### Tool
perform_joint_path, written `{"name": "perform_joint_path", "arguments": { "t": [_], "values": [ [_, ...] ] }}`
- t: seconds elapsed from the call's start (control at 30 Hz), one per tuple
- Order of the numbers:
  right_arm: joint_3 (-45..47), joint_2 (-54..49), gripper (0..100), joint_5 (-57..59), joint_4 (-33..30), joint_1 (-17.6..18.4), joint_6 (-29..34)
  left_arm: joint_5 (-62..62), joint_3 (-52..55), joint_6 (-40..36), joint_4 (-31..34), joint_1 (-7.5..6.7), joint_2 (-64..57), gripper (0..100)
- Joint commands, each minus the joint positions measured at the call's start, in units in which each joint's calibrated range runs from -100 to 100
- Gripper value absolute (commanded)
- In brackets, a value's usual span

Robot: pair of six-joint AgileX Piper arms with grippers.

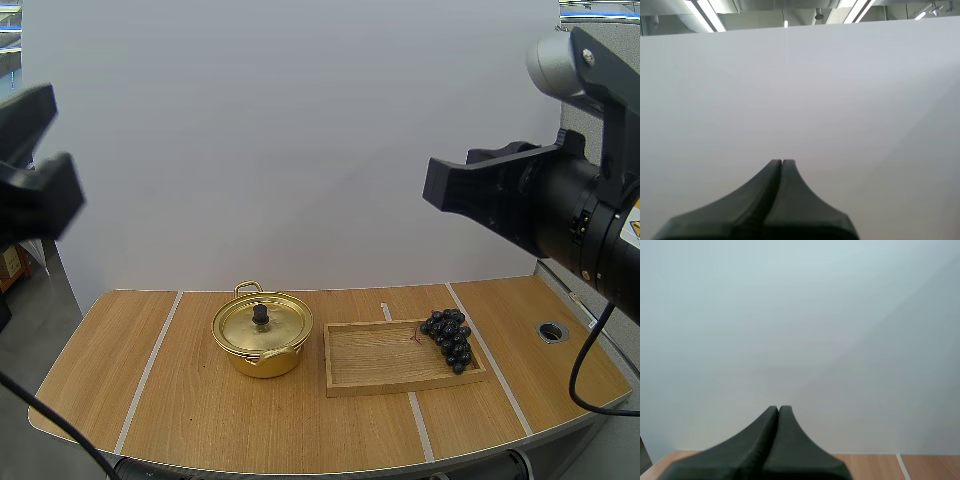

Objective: Open the pot, put the pineapple inside, and close it

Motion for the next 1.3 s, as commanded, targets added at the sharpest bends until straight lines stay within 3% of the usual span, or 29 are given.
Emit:
{"name": "perform_joint_path", "arguments": {
  "t": [0.0,0.23,0.9,1.07,1.27],
  "values": [
    [-0.1,-1.6,0,-10.6,-3.0,-0.5,-1.5,-5.5,8.7,-1.8,1.9,0.53,0.0,0],
    [5.9,-1.6,0,-16.8,-5.0,-2.5,-1.5,-12.9,17.9,-6.2,1.9,3.48,0.0,0],
    [45.5,-1.6,0,-63.0,-5.0,-2.5,-1.5,-45.0,54.6,-4.1,0.9,3.48,0.0,0],
    [52.4,-1.6,0,-65.4,-5.0,-2.5,-1.5,-58.4,62.2,-4.1,0.9,3.48,0.0,0],
    [57.1,-1.6,0,-65.4,-5.0,-2.5,-1.5,-61.1,67.7,-4.1,0.9,3.48,0.0,0]
  ]
}}
